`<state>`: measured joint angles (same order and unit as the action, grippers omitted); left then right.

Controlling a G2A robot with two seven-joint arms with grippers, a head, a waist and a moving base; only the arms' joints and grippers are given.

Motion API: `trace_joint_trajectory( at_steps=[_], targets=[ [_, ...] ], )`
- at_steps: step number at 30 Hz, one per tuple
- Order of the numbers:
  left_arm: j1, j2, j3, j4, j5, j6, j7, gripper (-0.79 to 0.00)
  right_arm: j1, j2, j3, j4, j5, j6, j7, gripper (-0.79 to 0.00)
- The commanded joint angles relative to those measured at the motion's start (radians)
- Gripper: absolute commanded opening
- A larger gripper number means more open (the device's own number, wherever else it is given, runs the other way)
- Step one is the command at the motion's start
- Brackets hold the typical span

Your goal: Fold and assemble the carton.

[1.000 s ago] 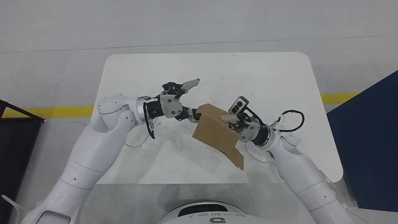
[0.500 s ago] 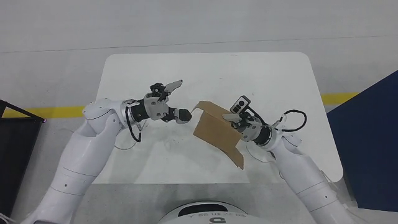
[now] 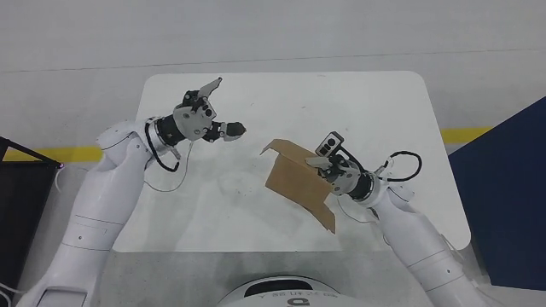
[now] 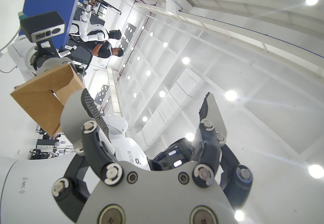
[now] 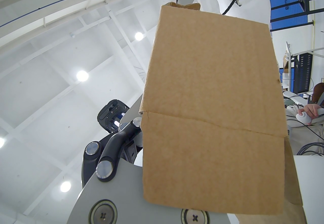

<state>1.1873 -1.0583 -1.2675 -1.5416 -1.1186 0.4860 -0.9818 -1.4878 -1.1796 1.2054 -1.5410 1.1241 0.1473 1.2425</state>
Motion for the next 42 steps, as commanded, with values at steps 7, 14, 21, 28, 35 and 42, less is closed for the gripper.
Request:
trace_joint_trajectory(
  at_steps=[7,14,21,28,35,42],
  targets=[
    [-0.058,-0.02,0.145,-0.021,0.063,0.056,0.004,0.0,-0.004,0.001,0.006,-0.004,0.003,-0.004,0.002,-0.785],
    [-0.073,-0.022,0.172,-0.01,0.085,0.063,-0.03,-0.271,-0.007,0.002,0.008,-0.005,0.013,-0.002,0.006,-0.785],
    [-0.077,-0.023,0.189,-0.023,0.102,0.066,-0.038,-0.44,-0.005,0.001,0.002,-0.006,0.014,-0.005,0.006,-0.785],
    [-0.074,-0.021,0.195,-0.034,0.116,0.069,-0.048,-0.431,-0.007,0.002,0.002,-0.01,0.013,-0.003,0.004,-0.785],
    [-0.073,-0.016,0.204,-0.049,0.156,0.094,-0.052,-0.434,-0.006,0.002,0.004,-0.011,0.018,-0.002,-0.001,-0.785],
    [-0.066,-0.009,0.186,-0.046,0.161,0.103,-0.061,-0.428,-0.004,0.002,0.005,-0.009,0.022,-0.001,-0.003,-0.785]
  ],
)
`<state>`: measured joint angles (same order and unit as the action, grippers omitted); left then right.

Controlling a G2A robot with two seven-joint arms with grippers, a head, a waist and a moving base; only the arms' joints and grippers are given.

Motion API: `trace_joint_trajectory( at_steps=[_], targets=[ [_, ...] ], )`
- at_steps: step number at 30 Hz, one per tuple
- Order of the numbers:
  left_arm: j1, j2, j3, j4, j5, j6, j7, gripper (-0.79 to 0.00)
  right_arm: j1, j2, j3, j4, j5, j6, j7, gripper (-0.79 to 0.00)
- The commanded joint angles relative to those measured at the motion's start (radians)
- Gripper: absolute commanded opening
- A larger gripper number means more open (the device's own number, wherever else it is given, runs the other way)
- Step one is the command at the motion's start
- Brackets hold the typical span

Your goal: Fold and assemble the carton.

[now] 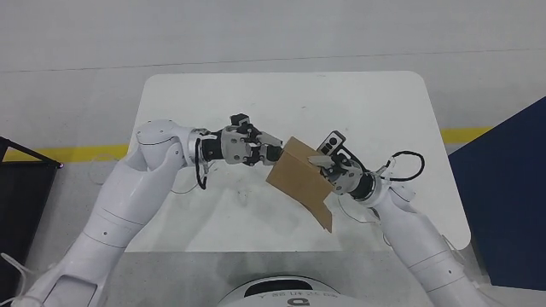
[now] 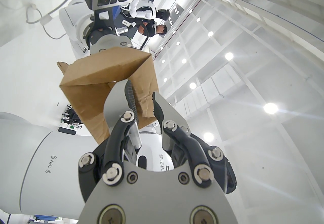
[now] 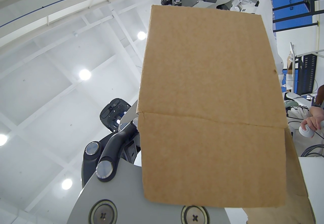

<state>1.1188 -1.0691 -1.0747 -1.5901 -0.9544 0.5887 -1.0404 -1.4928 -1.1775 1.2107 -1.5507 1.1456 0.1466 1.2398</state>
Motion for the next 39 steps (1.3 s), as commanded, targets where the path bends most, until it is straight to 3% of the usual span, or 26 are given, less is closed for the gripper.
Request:
trace_joint_trajectory(
  at_steps=[1,14,18,26,32,39],
  targets=[
    [0.005,0.003,-0.014,0.007,-0.006,0.0,-0.004,-0.419,0.001,0.0,0.0,0.002,0.001,0.001,-0.001,-0.785],
    [0.072,0.03,-0.113,0.076,-0.044,0.007,-0.034,-0.4,0.001,0.0,0.002,0.005,0.008,0.004,0.003,-0.785],
    [0.054,0.024,-0.146,0.076,-0.123,-0.017,0.047,-0.403,0.0,0.0,-0.003,0.002,0.005,0.004,0.004,-0.785],
    [0.011,0.007,-0.054,-0.015,-0.11,0.027,0.116,-0.419,0.0,0.0,-0.006,0.002,0.003,0.006,0.005,-0.785],
    [-0.02,-0.003,0.022,-0.026,-0.06,0.044,0.116,-0.422,0.0,0.0,-0.007,0.004,0.006,0.007,0.007,-0.785],
    [-0.028,-0.003,0.045,-0.011,-0.037,0.041,0.079,-0.419,-0.001,0.0,-0.005,0.006,0.011,0.005,0.008,-0.785]
  ],
)
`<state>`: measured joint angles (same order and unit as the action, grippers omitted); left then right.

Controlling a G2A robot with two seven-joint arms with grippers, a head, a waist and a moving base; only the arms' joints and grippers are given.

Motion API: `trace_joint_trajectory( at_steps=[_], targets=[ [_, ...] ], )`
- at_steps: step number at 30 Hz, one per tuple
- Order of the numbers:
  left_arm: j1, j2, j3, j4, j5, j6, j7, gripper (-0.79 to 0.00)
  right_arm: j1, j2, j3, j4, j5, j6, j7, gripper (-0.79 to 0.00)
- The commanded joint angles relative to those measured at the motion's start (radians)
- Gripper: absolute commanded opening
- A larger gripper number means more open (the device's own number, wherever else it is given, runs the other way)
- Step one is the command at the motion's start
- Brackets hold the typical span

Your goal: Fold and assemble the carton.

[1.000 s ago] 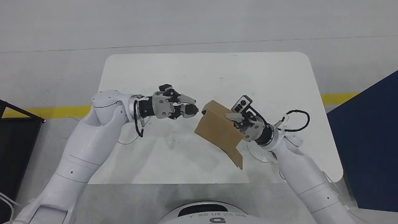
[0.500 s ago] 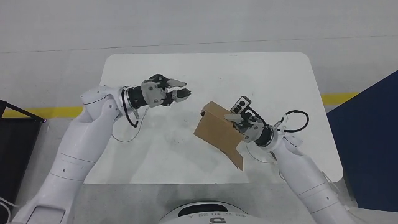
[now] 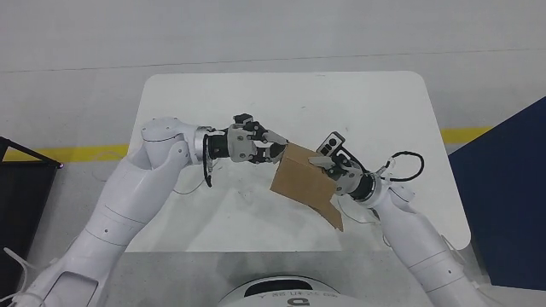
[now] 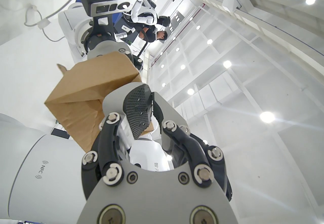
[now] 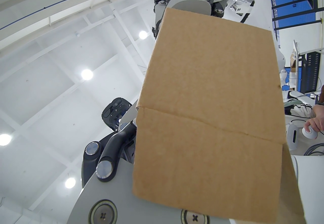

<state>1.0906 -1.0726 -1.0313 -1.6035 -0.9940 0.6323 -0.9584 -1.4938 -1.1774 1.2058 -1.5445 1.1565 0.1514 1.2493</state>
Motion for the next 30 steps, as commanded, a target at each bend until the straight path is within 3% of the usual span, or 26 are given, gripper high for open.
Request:
trace_joint_trajectory(
  at_steps=[1,15,20,30],
  targets=[
    [0.001,0.0,0.003,0.002,0.003,-0.005,-0.006,-0.416,0.0,0.0,-0.001,0.0,-0.002,0.0,-0.003,-0.785],
    [0.016,0.005,0.0,0.013,0.01,-0.015,-0.023,-0.391,0.001,-0.001,-0.001,0.001,0.004,-0.002,-0.006,-0.785],
    [0.019,0.006,0.004,0.012,0.017,-0.015,-0.027,-0.339,0.001,-0.001,0.0,0.002,0.01,-0.001,-0.003,-0.785],
    [-0.002,-0.001,0.023,0.01,0.004,-0.021,0.003,-0.354,0.003,-0.002,-0.002,0.003,0.014,0.0,-0.005,-0.785]
  ],
)
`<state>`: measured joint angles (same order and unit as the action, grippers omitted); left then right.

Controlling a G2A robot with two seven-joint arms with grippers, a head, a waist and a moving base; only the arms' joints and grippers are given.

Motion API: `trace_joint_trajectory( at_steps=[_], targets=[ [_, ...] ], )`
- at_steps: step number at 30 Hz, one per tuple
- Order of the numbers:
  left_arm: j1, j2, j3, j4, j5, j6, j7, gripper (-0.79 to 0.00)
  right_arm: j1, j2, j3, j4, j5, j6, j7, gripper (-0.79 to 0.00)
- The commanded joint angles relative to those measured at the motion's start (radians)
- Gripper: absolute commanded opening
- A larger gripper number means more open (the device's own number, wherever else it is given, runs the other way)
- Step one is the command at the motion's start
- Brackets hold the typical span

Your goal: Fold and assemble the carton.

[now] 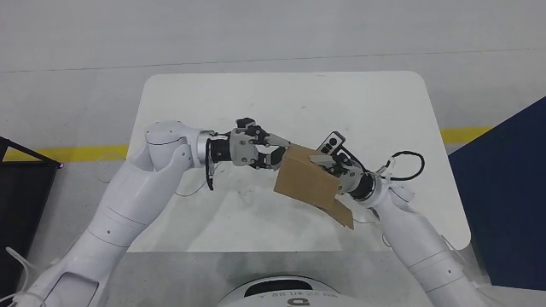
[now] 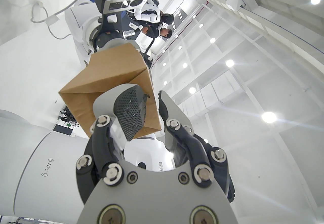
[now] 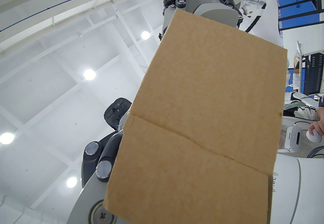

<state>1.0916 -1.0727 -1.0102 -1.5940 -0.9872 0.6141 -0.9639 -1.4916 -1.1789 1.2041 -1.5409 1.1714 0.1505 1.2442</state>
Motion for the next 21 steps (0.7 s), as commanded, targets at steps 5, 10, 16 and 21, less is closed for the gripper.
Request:
trace_joint_trajectory(
  at_steps=[5,10,16,21],
  targets=[
    [-0.013,-0.008,0.01,-0.003,-0.022,-0.013,0.037,-0.376,0.002,0.0,-0.001,0.001,-0.001,0.001,0.0,-0.785],
    [-0.007,-0.006,-0.019,0.025,-0.056,-0.029,0.039,-0.302,0.0,0.0,0.009,0.003,0.011,-0.006,0.003,-0.785],
    [0.042,0.015,-0.128,0.088,-0.104,-0.034,0.002,-0.092,-0.003,-0.001,0.018,0.004,0.029,-0.019,-0.003,-0.785],
    [0.101,0.034,-0.213,0.122,-0.131,-0.018,-0.03,0.0,-0.003,-0.001,0.018,0.004,0.029,-0.019,-0.003,-0.785]
  ],
)
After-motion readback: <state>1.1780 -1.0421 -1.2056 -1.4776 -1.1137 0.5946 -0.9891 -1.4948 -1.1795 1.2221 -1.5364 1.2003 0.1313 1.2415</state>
